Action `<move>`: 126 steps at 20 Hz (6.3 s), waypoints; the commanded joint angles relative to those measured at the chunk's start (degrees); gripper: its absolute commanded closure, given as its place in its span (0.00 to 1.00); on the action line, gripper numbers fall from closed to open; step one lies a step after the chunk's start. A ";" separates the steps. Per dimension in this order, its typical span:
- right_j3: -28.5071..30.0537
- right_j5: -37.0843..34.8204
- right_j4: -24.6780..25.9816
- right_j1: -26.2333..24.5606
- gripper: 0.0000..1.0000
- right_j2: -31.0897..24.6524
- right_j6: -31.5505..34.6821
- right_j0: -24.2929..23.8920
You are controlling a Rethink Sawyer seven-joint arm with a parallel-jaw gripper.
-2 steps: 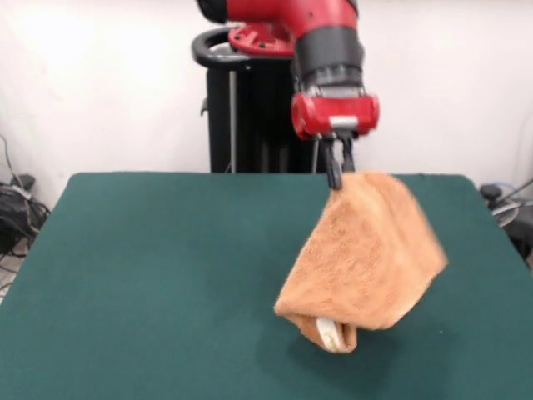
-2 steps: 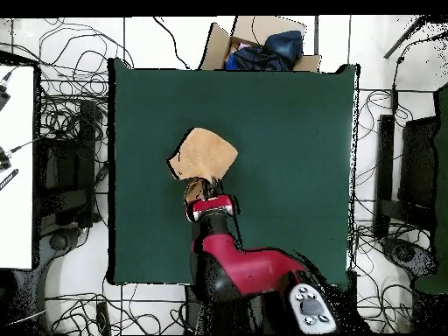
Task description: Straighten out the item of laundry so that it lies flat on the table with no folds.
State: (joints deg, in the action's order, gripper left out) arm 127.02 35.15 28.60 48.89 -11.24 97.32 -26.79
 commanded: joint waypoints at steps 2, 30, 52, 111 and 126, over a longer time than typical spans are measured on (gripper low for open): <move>5.52 0.89 -0.17 5.20 1.00 -11.03 20.39 -2.78; 1.58 -18.43 17.94 -6.76 1.00 -18.47 13.93 1.21; -4.16 -49.30 18.25 -26.38 1.00 -19.26 -0.08 -1.97; 4.46 -60.21 7.84 -8.33 0.00 -29.72 3.22 -6.56; 3.37 -68.52 4.22 -1.66 0.00 -38.53 -3.65 -12.88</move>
State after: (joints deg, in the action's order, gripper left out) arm 135.16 -27.81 30.15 47.52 -45.06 102.88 -40.22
